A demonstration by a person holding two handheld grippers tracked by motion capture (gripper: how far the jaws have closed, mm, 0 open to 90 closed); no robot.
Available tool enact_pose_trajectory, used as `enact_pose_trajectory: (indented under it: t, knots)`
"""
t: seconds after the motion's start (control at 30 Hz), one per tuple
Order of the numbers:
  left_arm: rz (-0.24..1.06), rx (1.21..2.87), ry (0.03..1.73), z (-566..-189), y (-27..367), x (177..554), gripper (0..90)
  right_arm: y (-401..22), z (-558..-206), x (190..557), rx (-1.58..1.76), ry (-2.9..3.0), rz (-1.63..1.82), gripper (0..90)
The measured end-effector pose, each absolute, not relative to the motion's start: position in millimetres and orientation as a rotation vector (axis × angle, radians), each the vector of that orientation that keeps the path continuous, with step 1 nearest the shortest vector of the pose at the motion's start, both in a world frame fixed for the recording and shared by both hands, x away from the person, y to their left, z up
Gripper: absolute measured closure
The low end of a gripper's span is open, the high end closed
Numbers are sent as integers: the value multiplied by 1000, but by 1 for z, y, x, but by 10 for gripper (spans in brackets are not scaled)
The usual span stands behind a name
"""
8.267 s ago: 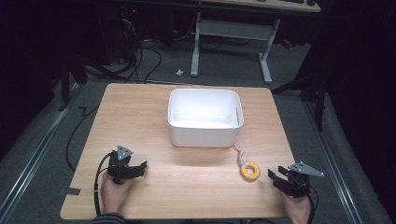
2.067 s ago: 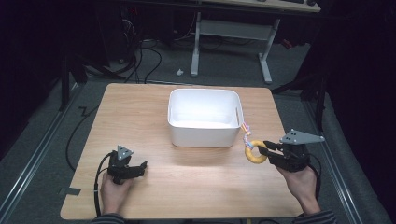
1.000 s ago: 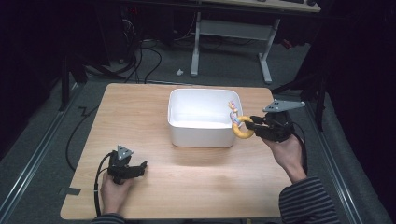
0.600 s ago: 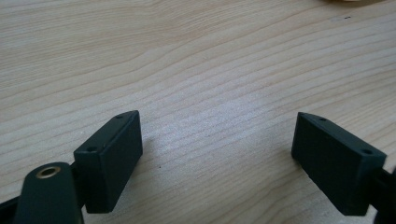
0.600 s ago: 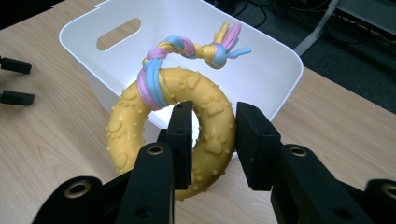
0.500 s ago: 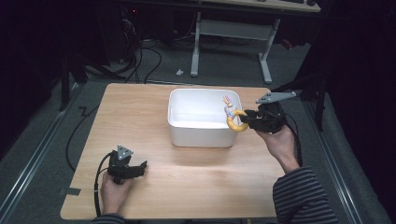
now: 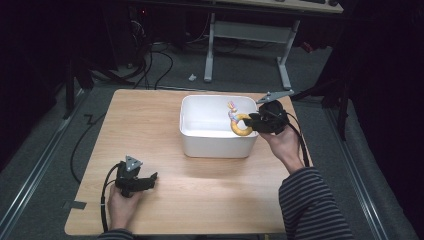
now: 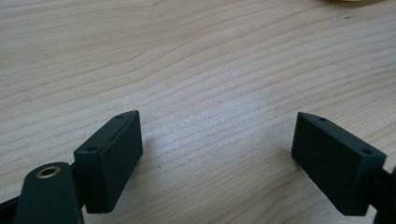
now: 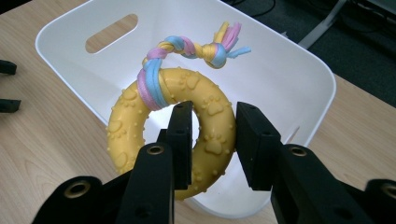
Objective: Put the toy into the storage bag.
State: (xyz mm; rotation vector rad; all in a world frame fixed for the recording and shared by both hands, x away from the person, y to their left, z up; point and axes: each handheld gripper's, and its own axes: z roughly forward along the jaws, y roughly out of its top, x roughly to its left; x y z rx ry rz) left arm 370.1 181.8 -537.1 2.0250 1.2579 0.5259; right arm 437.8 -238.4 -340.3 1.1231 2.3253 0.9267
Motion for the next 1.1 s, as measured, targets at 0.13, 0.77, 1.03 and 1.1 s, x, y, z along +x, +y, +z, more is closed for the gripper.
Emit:
enact_pose_trajectory:
  t: [0.13,0.77,1.03,1.1]
  knots:
    - [526,2025,1258,-537,182,370,167,-233,-345,444,1141,2336,916,686]
    - [527,2025,1259,-537,182,370,168,-205,-377,476,1207,2398,870,685]
    - [527,2024,1259,-537,182,370,167,-199,-383,479,1211,2430,809,685]
    - [527,2024,1259,-537,182,370,168,-198,-384,480,1219,2436,801,684]
